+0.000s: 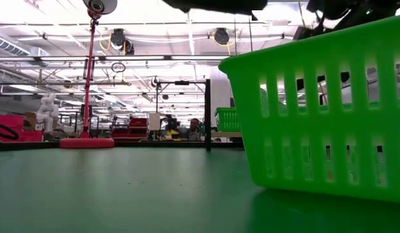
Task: Stack baskets on shelf by color
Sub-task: Stack the green bin on top of the green bin on the shelf
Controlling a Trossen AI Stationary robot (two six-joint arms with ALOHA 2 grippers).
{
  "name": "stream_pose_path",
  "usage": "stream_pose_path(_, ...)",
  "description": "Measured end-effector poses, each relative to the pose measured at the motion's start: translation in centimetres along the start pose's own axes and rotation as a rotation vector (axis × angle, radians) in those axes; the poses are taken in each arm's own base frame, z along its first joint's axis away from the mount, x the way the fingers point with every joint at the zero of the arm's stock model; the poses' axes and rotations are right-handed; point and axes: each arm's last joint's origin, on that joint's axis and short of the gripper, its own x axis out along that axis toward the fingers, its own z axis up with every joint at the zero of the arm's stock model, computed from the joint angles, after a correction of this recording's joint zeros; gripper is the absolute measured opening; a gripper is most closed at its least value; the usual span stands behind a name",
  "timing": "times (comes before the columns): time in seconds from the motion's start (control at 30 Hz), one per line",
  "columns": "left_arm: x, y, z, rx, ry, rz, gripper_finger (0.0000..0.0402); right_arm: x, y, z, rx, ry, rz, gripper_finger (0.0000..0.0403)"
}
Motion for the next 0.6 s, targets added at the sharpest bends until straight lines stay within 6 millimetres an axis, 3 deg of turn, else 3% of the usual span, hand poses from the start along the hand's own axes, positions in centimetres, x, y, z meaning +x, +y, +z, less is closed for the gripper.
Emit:
stream_pose_path(0.13, 0.5, -0.7, 0.7, 0.003, -0.012, -0.022, 0.0175, -1.2, 0.1, 0.3, 0.001, -0.073, -0.006, 0.0045)
stream_pose_path(0.33, 2.9, -1.2, 0.3, 0.011, 0.032, -0.04, 0.0174, -2.1, 0.2, 0.4, 0.028, -0.123, -0.004, 0.0045)
stream_pose_path(0.6, 3.0, -1.0, 0.3, -0.036, 0.051, -0.103, 0.0174, -2.2, 0.2, 0.4, 0.027, -0.129, -0.003, 0.0045)
